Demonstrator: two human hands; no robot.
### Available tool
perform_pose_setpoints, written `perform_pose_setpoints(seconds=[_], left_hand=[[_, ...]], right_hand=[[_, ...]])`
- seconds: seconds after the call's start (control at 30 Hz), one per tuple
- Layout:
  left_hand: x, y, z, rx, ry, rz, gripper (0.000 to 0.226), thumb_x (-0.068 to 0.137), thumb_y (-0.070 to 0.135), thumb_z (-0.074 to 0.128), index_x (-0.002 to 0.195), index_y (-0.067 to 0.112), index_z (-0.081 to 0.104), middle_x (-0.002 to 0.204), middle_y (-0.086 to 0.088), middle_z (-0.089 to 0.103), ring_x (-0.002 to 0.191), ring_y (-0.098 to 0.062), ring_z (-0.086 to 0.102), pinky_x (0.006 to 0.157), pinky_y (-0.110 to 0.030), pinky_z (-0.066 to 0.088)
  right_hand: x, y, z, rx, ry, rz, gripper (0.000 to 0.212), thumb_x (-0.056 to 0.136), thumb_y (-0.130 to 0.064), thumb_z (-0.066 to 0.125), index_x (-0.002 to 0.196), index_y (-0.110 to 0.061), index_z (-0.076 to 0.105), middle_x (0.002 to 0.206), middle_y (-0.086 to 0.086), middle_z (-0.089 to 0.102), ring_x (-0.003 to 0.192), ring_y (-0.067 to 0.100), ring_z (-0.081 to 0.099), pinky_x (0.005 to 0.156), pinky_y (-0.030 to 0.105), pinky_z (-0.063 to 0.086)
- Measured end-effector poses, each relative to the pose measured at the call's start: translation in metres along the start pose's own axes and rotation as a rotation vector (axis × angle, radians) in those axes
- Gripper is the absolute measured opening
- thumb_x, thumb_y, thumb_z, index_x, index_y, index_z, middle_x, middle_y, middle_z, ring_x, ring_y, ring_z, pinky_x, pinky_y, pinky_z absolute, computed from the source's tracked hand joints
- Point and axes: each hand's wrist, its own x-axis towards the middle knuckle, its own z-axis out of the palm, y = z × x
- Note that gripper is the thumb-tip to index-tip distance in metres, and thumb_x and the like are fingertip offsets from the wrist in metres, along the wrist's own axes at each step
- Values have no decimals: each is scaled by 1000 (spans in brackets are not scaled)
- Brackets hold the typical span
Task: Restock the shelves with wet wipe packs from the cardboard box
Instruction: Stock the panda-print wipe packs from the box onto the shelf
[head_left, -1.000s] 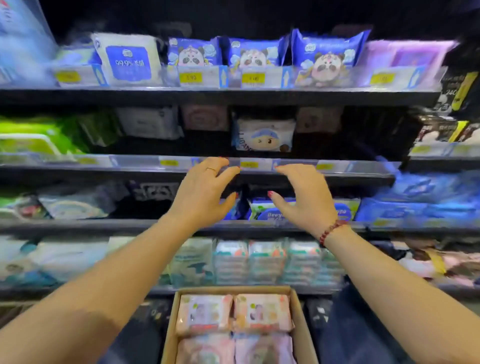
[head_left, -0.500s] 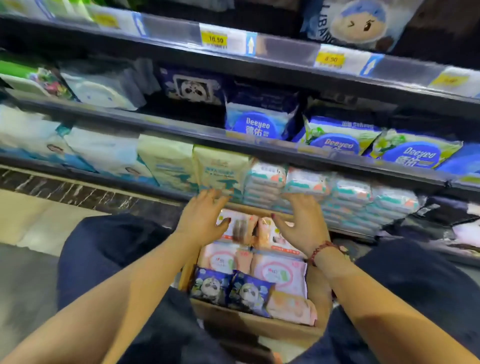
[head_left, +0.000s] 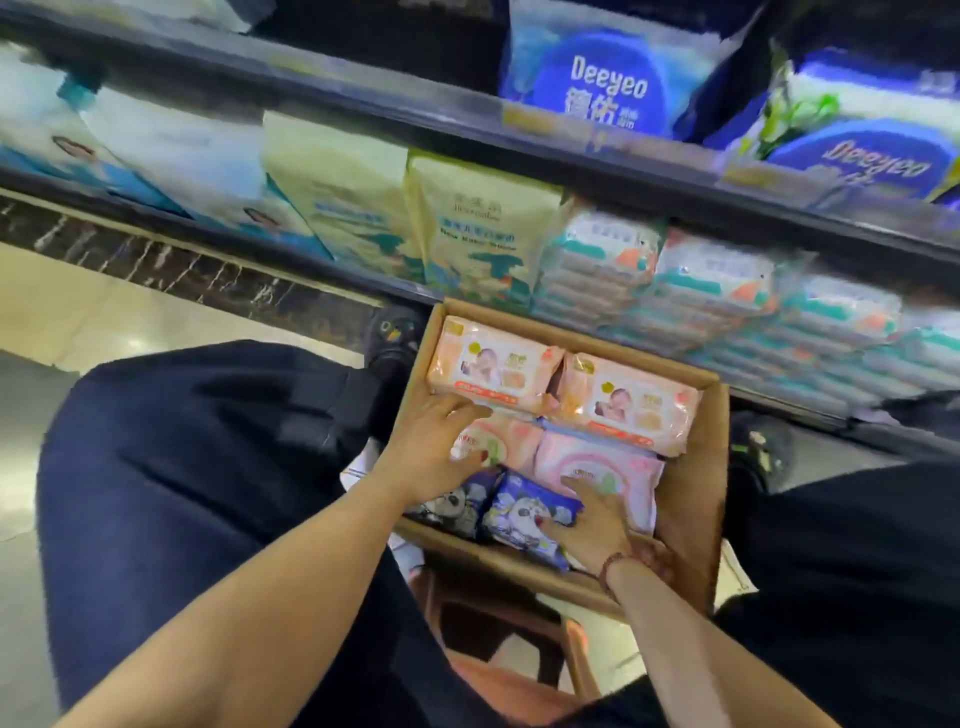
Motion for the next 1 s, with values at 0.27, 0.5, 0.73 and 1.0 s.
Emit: perform_pose_setpoints(seconds=[0.27, 0.5, 0.73, 1.0], left_hand=[[1, -11, 21, -137, -32, -186, 60, 77, 48, 49, 128, 17, 59, 127, -6, 58, 125, -24, 46, 102, -38, 41], [-5, -27, 34, -176, -69, -313, 49, 85, 28, 65, 132, 20, 54, 129, -5, 53, 124, -21, 46, 98, -31, 43], [-3, -20, 24, -542, 8, -498, 54, 84, 21, 71, 134, 25, 50, 130, -3, 51, 118, -16, 51, 88, -19, 40], [-3, -8, -7, -1130, -68, -368, 71, 79, 17, 77, 132, 51, 44, 137, 4, 49, 117, -14, 59, 90, -38, 55]], right_hand=[[9, 2, 16, 256, -94, 28, 56, 68, -1, 81, 112, -19, 52, 105, 0, 63, 86, 9, 58, 68, 11, 44], [14, -9, 22, 407, -105, -1, 51, 71, 4, 78, 111, -12, 51, 93, -4, 59, 81, 7, 58, 61, 7, 46], [25, -35, -13, 703, -89, -42, 42, 73, 2, 75, 100, -27, 60, 111, 9, 64, 101, 27, 63, 83, 44, 56], [14, -89, -17, 800, -325, -295, 47, 70, -2, 77, 106, -29, 63, 122, 11, 62, 110, 27, 62, 90, 43, 53]])
